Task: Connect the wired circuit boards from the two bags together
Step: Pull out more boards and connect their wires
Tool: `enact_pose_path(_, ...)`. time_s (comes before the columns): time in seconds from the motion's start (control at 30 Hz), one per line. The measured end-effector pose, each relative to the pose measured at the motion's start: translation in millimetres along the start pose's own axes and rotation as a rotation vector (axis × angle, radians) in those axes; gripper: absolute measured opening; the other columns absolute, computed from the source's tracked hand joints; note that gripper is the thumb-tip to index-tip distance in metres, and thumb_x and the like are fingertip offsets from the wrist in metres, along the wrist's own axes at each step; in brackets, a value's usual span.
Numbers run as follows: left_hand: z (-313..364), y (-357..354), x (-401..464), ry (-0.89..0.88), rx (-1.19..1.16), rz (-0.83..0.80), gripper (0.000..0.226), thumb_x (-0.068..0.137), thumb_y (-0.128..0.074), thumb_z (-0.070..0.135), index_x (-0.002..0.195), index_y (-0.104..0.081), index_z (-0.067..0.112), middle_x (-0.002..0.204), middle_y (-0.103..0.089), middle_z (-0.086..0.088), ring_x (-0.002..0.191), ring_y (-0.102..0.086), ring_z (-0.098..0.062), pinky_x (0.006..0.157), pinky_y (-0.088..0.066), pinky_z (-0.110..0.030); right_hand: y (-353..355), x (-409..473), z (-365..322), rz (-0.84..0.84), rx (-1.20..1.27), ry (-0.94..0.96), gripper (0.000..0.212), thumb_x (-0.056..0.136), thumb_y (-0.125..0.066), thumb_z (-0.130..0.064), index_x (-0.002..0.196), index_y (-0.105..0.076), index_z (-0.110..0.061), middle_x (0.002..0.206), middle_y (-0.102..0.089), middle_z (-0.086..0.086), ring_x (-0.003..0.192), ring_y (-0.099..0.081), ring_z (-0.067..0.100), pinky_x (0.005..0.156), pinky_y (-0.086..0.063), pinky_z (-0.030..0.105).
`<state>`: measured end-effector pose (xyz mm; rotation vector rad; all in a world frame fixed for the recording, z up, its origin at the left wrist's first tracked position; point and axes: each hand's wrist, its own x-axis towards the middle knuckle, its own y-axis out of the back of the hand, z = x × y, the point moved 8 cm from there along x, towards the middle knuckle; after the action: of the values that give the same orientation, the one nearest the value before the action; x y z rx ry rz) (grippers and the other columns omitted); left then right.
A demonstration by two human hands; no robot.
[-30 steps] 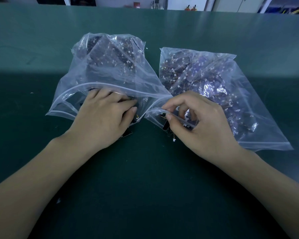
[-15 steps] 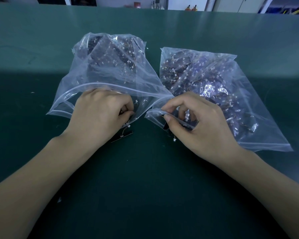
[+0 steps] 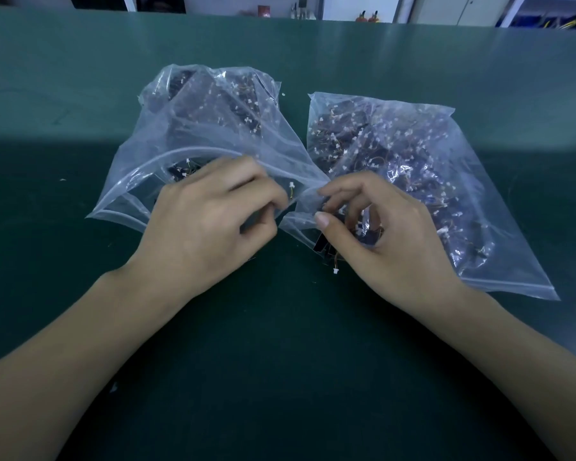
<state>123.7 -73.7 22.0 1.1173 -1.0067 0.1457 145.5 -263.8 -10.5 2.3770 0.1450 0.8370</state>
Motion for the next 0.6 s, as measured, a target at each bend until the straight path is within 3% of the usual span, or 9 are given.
enact_pose_path(0.17,14.7,8.6,-0.8,-0.077,-0.159,0.099,0.014,0.097,-0.068,-0.001,0.097,-0.081,0.004,0.094,-0.072,-0.009,0.075,-0.068,-0.023,0.07,-0.058,-0.035,1.2,1.0,-4.5,0.014,-0.023,0.054,0.03,0.1,-0.072,-0.035,0.124,-0.073,-0.019,0.106,-0.068,-0.007,0.081,-0.064,0.014,0.075,-0.042,0.01)
enact_pose_path(0.3,16.6,6.2,-2.5,-0.03,-0.308,0.105,0.009,0.099,-0.071,-0.001,0.102,-0.079,0.001,0.098,-0.071,-0.009,0.08,-0.067,-0.016,0.073,-0.056,-0.024,5.4,1.8,-14.8,0.059,0.015,0.163,0.009,0.1,-0.075,-0.017,0.103,-0.078,-0.009,0.1,-0.07,-0.002,0.082,-0.061,0.001,0.076,-0.041,0.008)
enact_pose_path(0.47,13.0,1.3,-4.7,0.051,-0.357,0.098,0.01,0.102,-0.072,0.01,0.109,-0.077,0.004,0.102,-0.071,-0.005,0.09,-0.068,-0.019,0.069,-0.059,-0.032,10.6,2.1,-18.3,0.085,0.052,0.172,0.004,0.099,-0.076,-0.015,0.099,-0.079,-0.012,0.094,-0.072,-0.003,0.082,-0.064,0.008,0.075,-0.042,0.011)
enact_pose_path(0.6,6.7,-2.6,-4.8,0.096,-0.335,0.064,0.015,0.104,-0.072,0.021,0.099,-0.079,0.008,0.096,-0.07,-0.002,0.083,-0.067,-0.025,0.062,-0.056,-0.041,9.1,2.4,-18.3,0.078,0.062,0.173,0.005,0.099,-0.077,-0.015,0.099,-0.08,-0.011,0.095,-0.072,-0.004,0.083,-0.066,0.013,0.077,-0.044,0.013)
